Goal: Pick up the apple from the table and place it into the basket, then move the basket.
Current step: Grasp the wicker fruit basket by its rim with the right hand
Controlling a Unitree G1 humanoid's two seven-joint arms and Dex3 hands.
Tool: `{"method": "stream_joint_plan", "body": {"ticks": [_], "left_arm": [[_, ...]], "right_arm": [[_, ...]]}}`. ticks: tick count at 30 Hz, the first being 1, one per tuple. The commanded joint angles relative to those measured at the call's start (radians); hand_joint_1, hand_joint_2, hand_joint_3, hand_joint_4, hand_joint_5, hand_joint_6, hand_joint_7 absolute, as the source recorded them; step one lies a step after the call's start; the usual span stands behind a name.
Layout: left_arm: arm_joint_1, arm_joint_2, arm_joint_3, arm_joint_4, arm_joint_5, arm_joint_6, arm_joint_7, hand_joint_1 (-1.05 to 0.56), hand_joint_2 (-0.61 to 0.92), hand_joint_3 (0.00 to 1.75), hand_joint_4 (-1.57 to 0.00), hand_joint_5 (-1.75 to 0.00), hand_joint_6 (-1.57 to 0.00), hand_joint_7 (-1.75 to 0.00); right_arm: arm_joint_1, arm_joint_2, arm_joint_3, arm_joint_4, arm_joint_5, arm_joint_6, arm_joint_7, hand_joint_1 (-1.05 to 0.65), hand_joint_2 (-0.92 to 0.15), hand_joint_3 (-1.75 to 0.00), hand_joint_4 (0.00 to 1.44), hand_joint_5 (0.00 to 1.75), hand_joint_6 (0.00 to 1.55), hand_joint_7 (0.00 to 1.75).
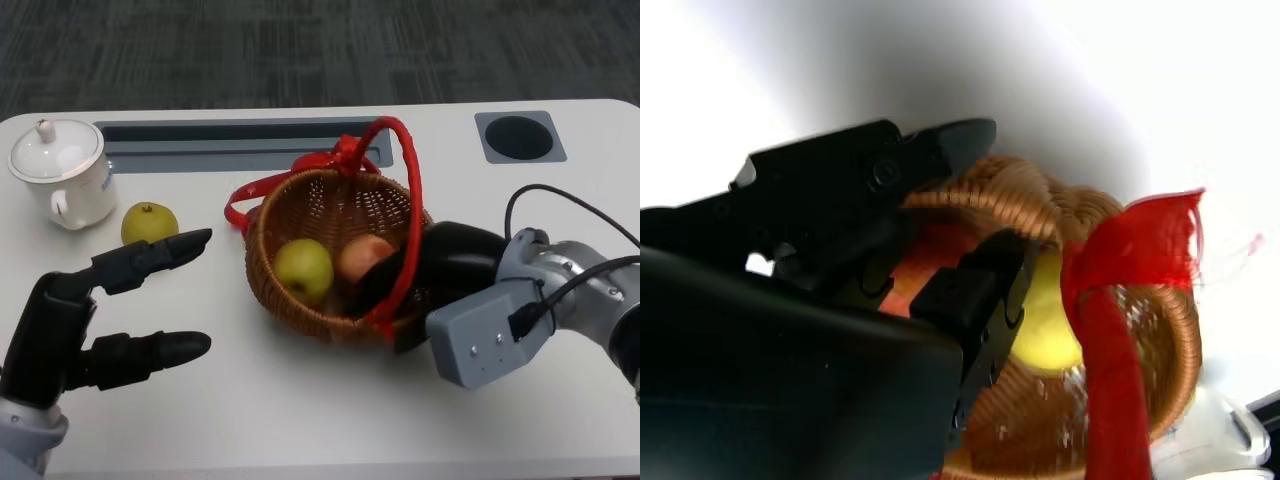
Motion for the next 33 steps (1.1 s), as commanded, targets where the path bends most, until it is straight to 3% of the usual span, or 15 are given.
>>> {"method": "stream_joint_plan", "body": {"ticks": [1, 5, 11, 14, 19, 24, 33], "left_arm": [[0.004, -0.002, 0.012, -0.003, -0.009, -0.014, 0.021, -0.58, 0.78, 0.00, -0.84, -0.01, -0.78, -0.01], [0.000, -0.013, 0.017, 0.002, -0.017, -0.022, 0.027, -0.55, 0.77, 0.00, -0.84, -0.01, -0.78, -0.01], [-0.008, -0.023, 0.033, 0.008, -0.007, -0.027, 0.054, -0.55, 0.79, 0.01, -0.85, -0.01, -0.78, -0.01], [-0.009, -0.027, 0.032, 0.010, -0.025, -0.024, 0.048, -0.54, 0.79, 0.01, -0.85, -0.01, -0.79, -0.01], [-0.005, -0.036, 0.041, 0.006, -0.016, -0.032, 0.063, -0.55, 0.81, 0.01, -0.86, -0.01, -0.79, -0.01], [0.003, -0.044, 0.053, -0.004, 0.007, -0.042, 0.089, -0.56, 0.81, 0.00, -0.88, -0.02, -0.81, -0.01], [0.034, -0.057, 0.065, -0.033, 0.018, -0.069, 0.122, -0.56, 0.80, 0.00, -0.90, -0.02, -0.83, -0.01]], "right_arm": [[-0.011, 0.014, 0.042, 0.010, -0.051, 0.009, -0.069, -0.35, -0.92, -0.15, 1.02, 0.05, 0.85, 0.02], [-0.055, 0.014, 0.080, -0.001, -0.106, -0.016, -0.172, -0.30, -0.92, -0.22, 1.10, 0.07, 0.91, 0.03], [-0.103, -0.004, 0.120, -0.031, -0.176, -0.070, -0.367, -0.24, -0.92, -0.10, 1.12, 0.06, 0.93, 0.02], [-0.121, -0.007, 0.111, -0.024, -0.172, -0.088, -0.412, -0.25, -0.92, -0.08, 1.15, 0.06, 0.94, 0.01], [-0.143, -0.013, 0.055, -0.001, -0.118, -0.088, -0.397, -0.24, -0.92, -0.12, 1.15, 0.05, 0.91, 0.00], [-0.149, -0.017, -0.004, 0.020, -0.047, -0.062, -0.298, -0.22, -0.92, -0.12, 1.25, 0.10, 0.90, 0.00], [-0.107, -0.034, 0.001, 0.023, -0.058, -0.064, -0.299, -0.25, -0.92, -0.07, 1.22, 0.07, 0.93, 0.01]]}}
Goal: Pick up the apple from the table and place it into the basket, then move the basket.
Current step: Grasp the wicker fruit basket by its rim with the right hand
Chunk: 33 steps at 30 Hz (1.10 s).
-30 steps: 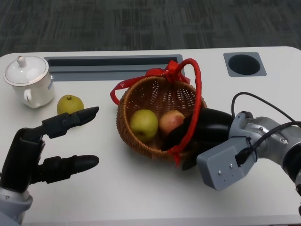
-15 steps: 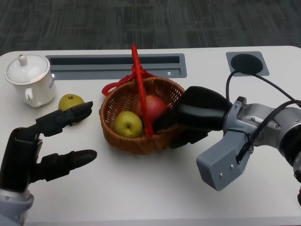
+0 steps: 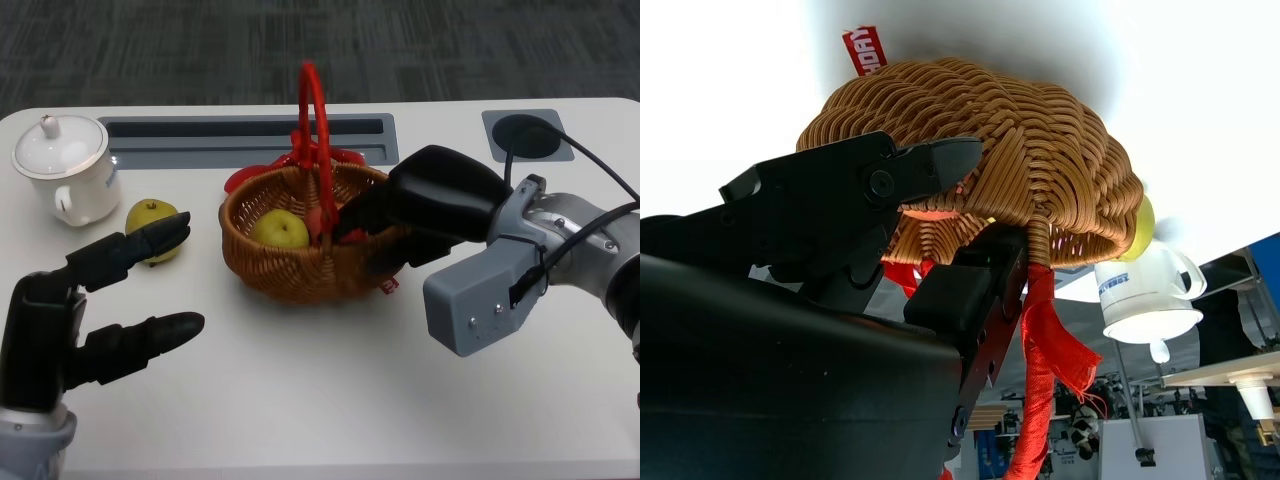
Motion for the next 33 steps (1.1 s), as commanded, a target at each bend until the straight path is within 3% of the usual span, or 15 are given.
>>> {"method": "stream_joint_plan", "body": {"ticks": [1, 14, 25, 33], "left_arm": [[0.030, 0.007, 0.016, -0.024, 0.008, -0.012, 0.025, -0.56, 0.80, 0.00, -0.90, -0.02, -0.83, -0.01], [0.093, -0.002, 0.011, -0.101, 0.001, 0.015, 0.030, -0.57, 0.80, 0.00, -0.90, -0.01, -0.83, 0.00], [0.104, -0.012, 0.020, -0.130, 0.022, 0.024, 0.054, -0.56, 0.81, 0.00, -0.91, -0.01, -0.84, -0.01], [0.103, -0.011, 0.032, -0.128, 0.014, 0.013, 0.057, -0.55, 0.80, 0.00, -0.92, -0.02, -0.86, -0.01]], "right_arm": [[0.017, -0.025, 0.001, 0.005, 0.001, 0.001, 0.000, -0.25, -0.92, -0.07, 1.21, 0.06, 0.93, 0.01], [0.099, -0.037, 0.087, -0.011, -0.079, -0.064, -0.070, -0.26, -0.92, -0.11, 1.17, 0.02, 0.94, 0.01], [0.130, -0.017, 0.146, -0.009, -0.117, -0.098, -0.138, -0.24, -0.92, -0.08, 1.14, 0.01, 0.94, 0.01], [0.098, -0.016, 0.081, 0.017, -0.058, -0.021, -0.097, -0.24, -0.92, -0.10, 1.23, 0.05, 0.97, 0.02]]}}
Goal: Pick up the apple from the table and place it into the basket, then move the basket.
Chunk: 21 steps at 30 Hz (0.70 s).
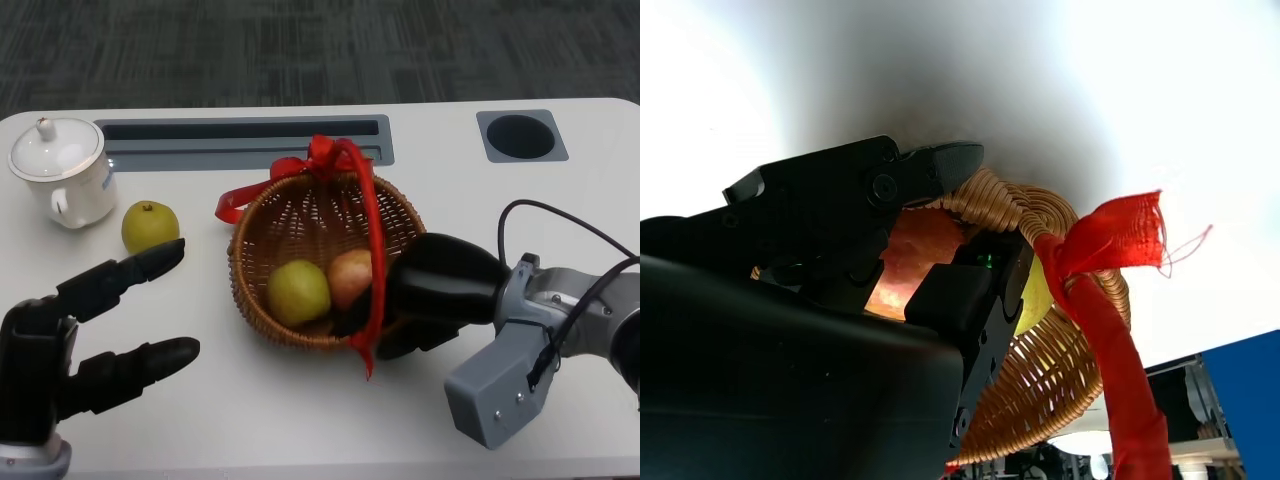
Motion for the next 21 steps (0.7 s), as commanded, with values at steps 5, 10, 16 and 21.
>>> {"method": "stream_joint_plan", "body": {"ticks": [5, 10, 16, 21], "left_arm": [[-0.001, 0.006, 0.022, -0.006, -0.008, -0.022, 0.031, -0.55, 0.79, 0.00, -0.94, -0.02, -0.87, -0.01], [0.001, 0.008, 0.025, -0.007, -0.006, -0.030, 0.038, -0.56, 0.80, 0.00, -0.94, -0.02, -0.88, -0.01], [0.000, 0.021, 0.034, -0.001, -0.002, -0.052, 0.040, -0.56, 0.81, 0.00, -0.94, -0.01, -0.88, -0.01], [0.019, 0.024, 0.042, -0.011, -0.002, -0.058, 0.042, -0.56, 0.82, 0.00, -0.94, -0.01, -0.88, 0.00]], "right_arm": [[-0.054, -0.030, -0.116, 0.045, 0.119, 0.130, 0.128, -0.26, -0.92, -0.16, 1.23, 0.06, 0.96, 0.01], [-0.089, -0.054, -0.174, 0.056, 0.157, 0.233, 0.183, -0.28, -0.92, -0.19, 1.19, 0.04, 0.94, 0.00], [-0.110, -0.089, -0.191, 0.067, 0.145, 0.316, 0.141, -0.23, -0.92, -0.15, 1.13, 0.01, 0.90, 0.00], [-0.109, -0.098, -0.198, 0.081, 0.141, 0.393, 0.140, -0.19, -0.92, -0.08, 1.08, 0.00, 0.93, 0.01]]}}
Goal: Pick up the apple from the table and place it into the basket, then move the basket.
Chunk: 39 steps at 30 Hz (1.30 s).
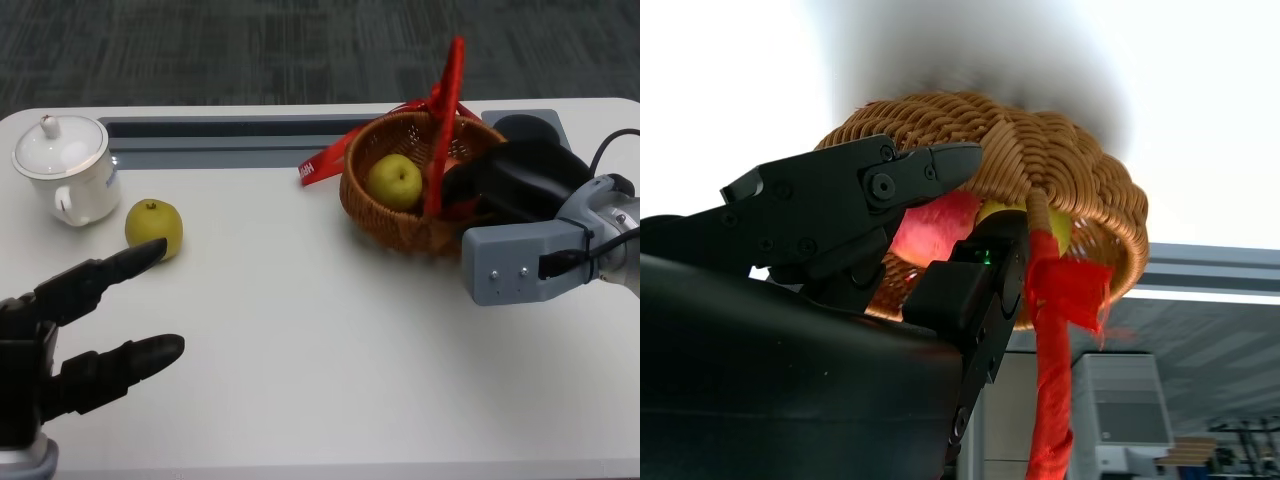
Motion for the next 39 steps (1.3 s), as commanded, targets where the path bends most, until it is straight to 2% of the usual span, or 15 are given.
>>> {"method": "stream_joint_plan", "body": {"ticks": [1, 8, 15, 26, 31, 34, 37, 39], "left_arm": [[0.021, 0.015, 0.020, -0.015, 0.000, -0.009, 0.019, -0.56, 0.82, 0.01, -0.94, -0.01, -0.87, 0.00], [0.069, 0.017, 0.031, -0.056, -0.001, 0.015, 0.019, -0.57, 0.82, 0.00, -0.94, -0.01, -0.88, 0.00], [0.133, 0.022, 0.045, -0.095, -0.005, 0.018, 0.021, -0.58, 0.82, 0.00, -0.95, -0.02, -0.89, -0.01], [0.193, 0.031, 0.056, -0.125, -0.012, 0.019, 0.013, -0.63, 0.83, 0.00, -0.97, -0.02, -0.91, -0.01], [0.188, 0.027, 0.061, -0.121, 0.004, 0.020, 0.022, -0.64, 0.83, 0.00, -0.98, -0.02, -0.91, -0.01], [0.180, 0.026, 0.059, -0.111, 0.009, 0.018, 0.022, -0.63, 0.82, 0.00, -0.99, -0.02, -0.92, -0.01], [0.175, 0.026, 0.052, -0.112, 0.006, 0.022, 0.019, -0.62, 0.82, 0.00, -0.99, -0.02, -0.92, -0.01], [0.173, 0.024, 0.051, -0.113, 0.009, 0.024, 0.020, -0.62, 0.82, 0.00, -0.99, -0.03, -0.92, -0.01]], "right_arm": [[-0.015, -0.018, -0.012, 0.016, 0.006, 0.056, 0.007, -0.18, -0.92, -0.06, 1.07, 0.00, 0.93, 0.01], [-0.003, -0.018, -0.018, 0.031, 0.002, 0.174, 0.021, -0.27, -0.92, -0.10, 1.02, 0.01, 0.95, 0.01], [0.012, -0.004, -0.054, 0.040, 0.029, 0.279, 0.042, -0.23, -0.92, -0.08, 1.03, 0.01, 0.94, 0.01], [0.028, 0.000, -0.084, 0.041, 0.033, 0.334, 0.030, -0.21, -0.92, -0.09, 1.01, 0.00, 0.94, 0.00], [0.029, 0.000, -0.083, 0.041, 0.022, 0.338, 0.026, -0.23, -0.92, -0.10, 1.00, 0.00, 0.93, 0.00], [0.029, -0.003, -0.084, 0.041, 0.023, 0.326, 0.047, -0.34, -0.89, -0.04, 0.93, 0.00, 0.86, 0.00], [0.021, -0.006, -0.082, 0.041, 0.024, 0.320, 0.103, -0.61, -0.84, -0.01, 0.73, 0.00, 0.69, 0.00], [0.015, -0.009, -0.072, 0.040, 0.016, 0.313, 0.135, -0.81, -0.81, 0.00, 0.54, 0.00, 0.52, 0.00]]}}
